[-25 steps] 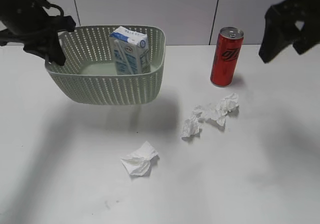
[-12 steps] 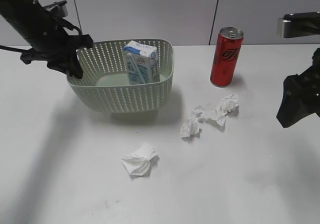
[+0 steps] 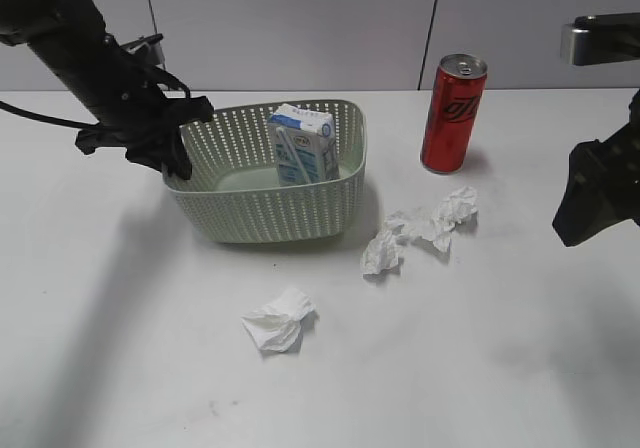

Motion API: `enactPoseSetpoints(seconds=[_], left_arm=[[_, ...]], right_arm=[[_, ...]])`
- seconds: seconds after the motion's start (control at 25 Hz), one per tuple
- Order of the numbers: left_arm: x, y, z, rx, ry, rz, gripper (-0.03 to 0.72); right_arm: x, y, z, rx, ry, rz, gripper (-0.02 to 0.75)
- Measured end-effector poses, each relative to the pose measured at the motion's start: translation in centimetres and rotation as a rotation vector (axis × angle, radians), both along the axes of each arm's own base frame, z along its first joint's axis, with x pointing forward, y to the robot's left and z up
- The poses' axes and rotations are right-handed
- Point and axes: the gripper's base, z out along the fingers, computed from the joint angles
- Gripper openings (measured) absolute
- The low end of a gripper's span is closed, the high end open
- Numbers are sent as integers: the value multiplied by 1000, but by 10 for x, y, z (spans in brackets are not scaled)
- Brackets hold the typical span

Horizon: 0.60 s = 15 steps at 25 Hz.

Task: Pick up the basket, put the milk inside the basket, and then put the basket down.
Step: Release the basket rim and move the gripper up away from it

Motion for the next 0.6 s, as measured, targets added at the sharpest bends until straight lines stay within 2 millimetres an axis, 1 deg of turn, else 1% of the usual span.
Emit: enactPoseSetpoints(seconds=[0.16,0.24,0.28,0.36,0.48,0.56,0.6], left_arm=[[2,-1,-2,-12,-1,13,-9],[2,-2,-1,-20,0,18,22],[2,-2,-1,-27,-1,23,63],[2,-4,-1,-33,-1,24,181],[2,-3,-1,-28,-4,23,429],[2,-2,3,-24,-15,20,550],[1,-1,7,-20,-25,17,592]], right_arm=[[1,0,0,3,-10,-2,591],[1,0,0,4,-13,-2,591],[1,0,0,4,-13,-2,591],[1,0,0,5,-16,-3,591],[2,0,0,6,-20,-3,592],[2,1,1,8,-24,-4,592],[2,1,1,8,-25,-5,592]])
